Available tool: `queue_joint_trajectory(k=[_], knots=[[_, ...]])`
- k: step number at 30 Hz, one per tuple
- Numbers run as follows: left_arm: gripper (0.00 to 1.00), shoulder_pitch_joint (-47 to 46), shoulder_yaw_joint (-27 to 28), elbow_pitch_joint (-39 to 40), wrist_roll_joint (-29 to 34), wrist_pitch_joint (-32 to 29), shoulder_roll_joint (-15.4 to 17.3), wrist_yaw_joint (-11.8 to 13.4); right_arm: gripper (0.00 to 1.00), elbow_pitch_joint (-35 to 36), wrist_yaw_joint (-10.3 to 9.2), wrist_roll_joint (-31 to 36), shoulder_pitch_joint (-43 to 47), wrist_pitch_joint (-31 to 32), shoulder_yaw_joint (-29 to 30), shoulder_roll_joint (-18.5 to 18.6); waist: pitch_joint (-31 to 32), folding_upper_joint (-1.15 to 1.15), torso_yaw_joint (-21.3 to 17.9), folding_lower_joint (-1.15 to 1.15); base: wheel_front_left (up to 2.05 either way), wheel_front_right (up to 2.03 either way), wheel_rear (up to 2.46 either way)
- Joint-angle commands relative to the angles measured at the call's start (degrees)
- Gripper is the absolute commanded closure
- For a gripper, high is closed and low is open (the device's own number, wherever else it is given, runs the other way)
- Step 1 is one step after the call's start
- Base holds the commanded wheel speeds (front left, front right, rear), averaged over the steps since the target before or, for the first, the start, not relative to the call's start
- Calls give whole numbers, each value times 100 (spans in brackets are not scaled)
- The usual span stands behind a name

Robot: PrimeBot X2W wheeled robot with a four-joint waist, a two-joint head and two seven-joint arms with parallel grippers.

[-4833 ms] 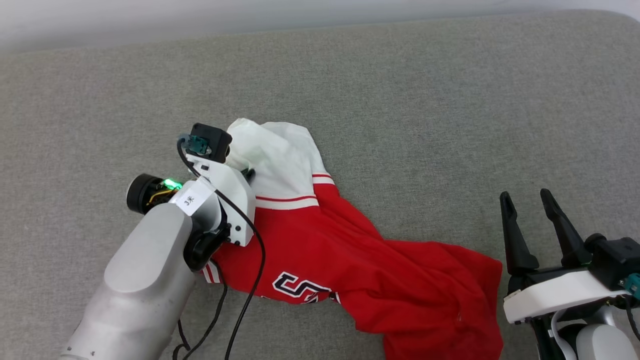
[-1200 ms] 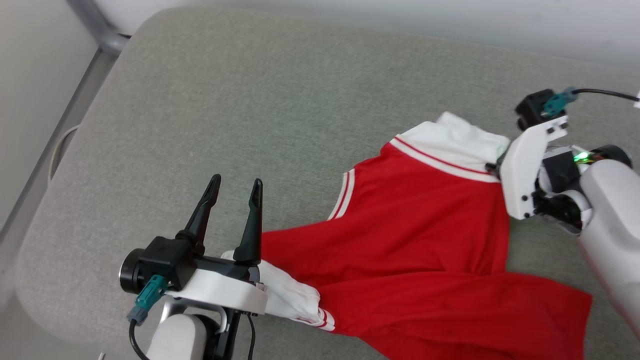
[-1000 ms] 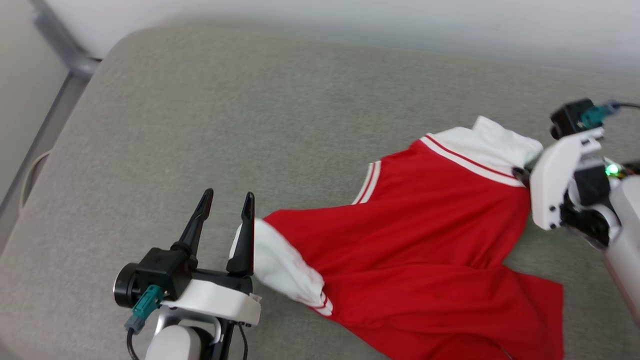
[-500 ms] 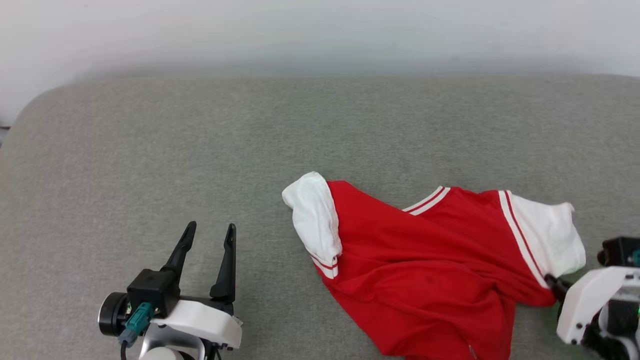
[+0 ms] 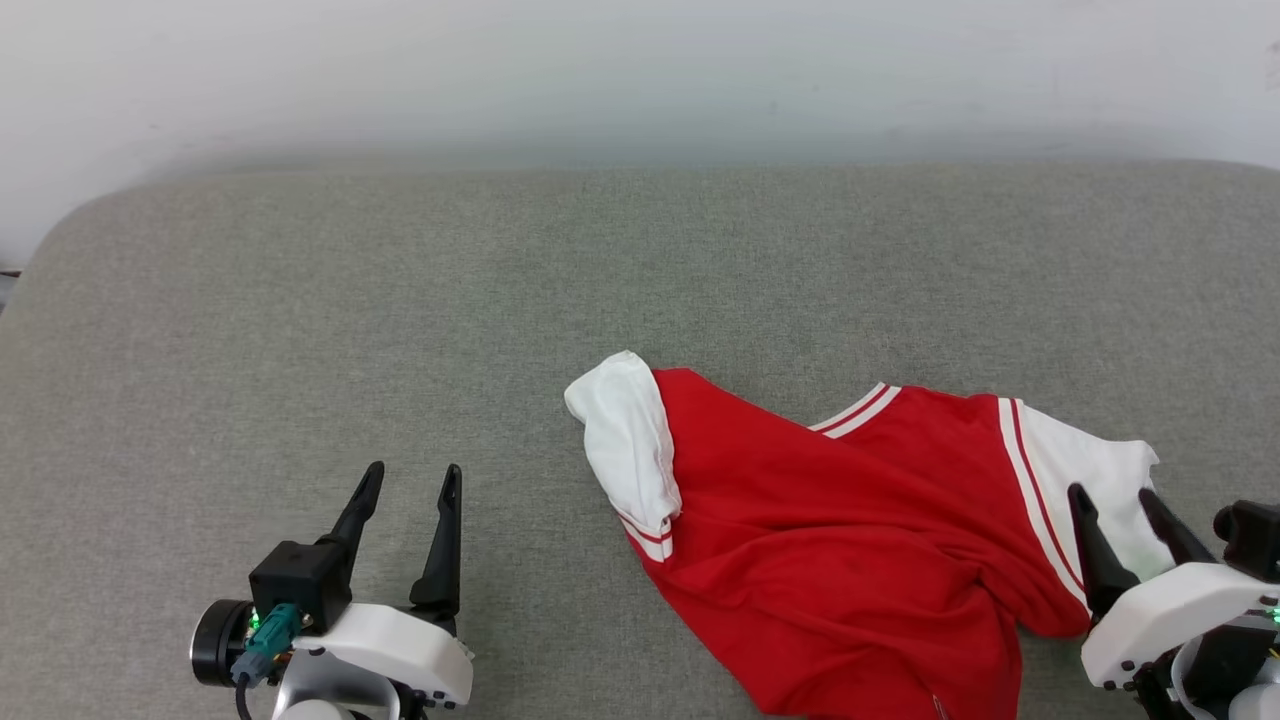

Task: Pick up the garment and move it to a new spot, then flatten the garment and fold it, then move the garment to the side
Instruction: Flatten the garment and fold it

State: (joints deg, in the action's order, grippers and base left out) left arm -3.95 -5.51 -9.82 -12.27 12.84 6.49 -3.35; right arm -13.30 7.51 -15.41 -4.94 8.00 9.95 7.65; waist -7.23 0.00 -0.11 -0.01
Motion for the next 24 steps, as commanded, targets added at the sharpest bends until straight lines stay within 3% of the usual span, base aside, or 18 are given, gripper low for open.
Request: queue_joint_trajectory(k=[1, 6, 12, 24], knots=[[0, 4, 14, -23, -15, -19, 29, 26, 0, 204, -4, 154, 120, -263, 20, -77, 45, 0, 29, 1, 0, 0, 0], [0, 58, 31, -121, -91, -171, 51, 62, 0, 725, -4, 478, 351, -887, 0, -300, 205, 0, 110, 1, 0, 0, 0], [0, -32, -13, -74, -273, -659, 160, -62, 0, 1381, -4, 678, 634, -1046, -181, -439, 305, 0, 155, 1, 0, 0, 0], [0, -1519, -588, 72, -1205, -2866, 403, -378, 0, 2160, -4, 474, 614, -989, -544, -480, -345, 0, -85, 1, 0, 0, 0]])
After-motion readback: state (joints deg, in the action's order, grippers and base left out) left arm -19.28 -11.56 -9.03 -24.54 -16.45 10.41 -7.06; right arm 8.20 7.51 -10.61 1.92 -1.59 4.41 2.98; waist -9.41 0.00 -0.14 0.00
